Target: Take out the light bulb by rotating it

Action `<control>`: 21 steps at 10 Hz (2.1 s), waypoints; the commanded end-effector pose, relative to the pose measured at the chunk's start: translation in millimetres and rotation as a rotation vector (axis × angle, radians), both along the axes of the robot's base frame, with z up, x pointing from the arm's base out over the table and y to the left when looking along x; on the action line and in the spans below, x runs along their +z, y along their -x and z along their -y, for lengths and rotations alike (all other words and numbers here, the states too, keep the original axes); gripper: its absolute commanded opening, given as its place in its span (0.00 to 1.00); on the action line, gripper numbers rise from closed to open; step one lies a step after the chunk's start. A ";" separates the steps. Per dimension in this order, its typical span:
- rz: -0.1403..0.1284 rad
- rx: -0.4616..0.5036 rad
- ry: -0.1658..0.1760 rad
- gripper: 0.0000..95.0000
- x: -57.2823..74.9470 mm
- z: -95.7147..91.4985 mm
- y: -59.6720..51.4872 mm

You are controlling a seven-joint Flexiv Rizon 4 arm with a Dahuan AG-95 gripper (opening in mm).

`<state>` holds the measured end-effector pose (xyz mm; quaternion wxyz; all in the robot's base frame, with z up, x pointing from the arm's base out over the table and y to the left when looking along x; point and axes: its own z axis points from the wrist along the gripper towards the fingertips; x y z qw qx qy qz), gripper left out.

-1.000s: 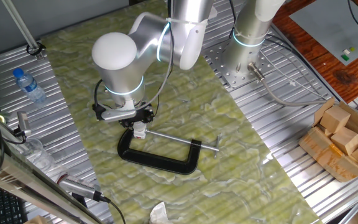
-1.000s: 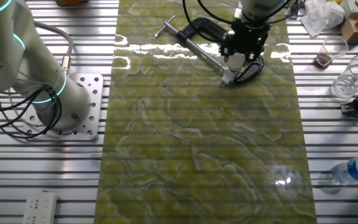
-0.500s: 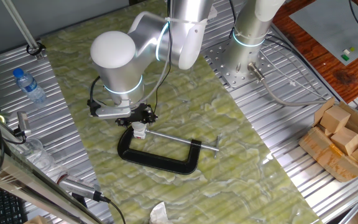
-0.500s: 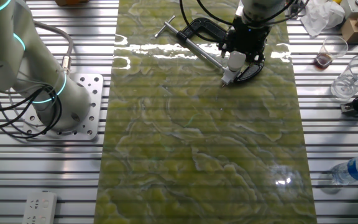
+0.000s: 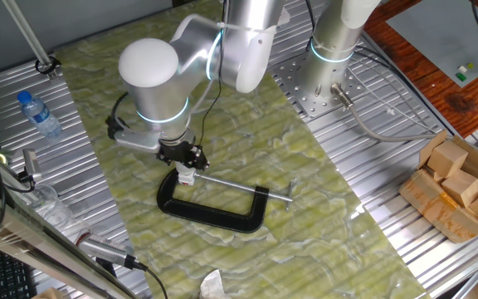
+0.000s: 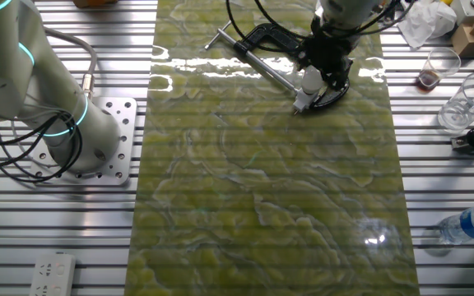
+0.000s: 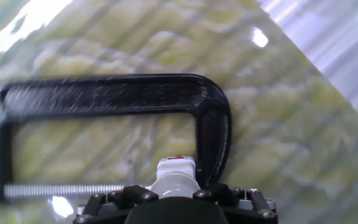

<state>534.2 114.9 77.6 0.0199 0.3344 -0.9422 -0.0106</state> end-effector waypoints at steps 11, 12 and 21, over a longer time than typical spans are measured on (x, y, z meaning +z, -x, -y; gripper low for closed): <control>-0.008 -0.497 0.005 0.40 -1.7 1.5 0.5; -0.008 -0.505 0.006 0.40 -1.7 1.5 0.5; -0.003 -0.226 -0.014 0.00 -1.9 1.4 0.6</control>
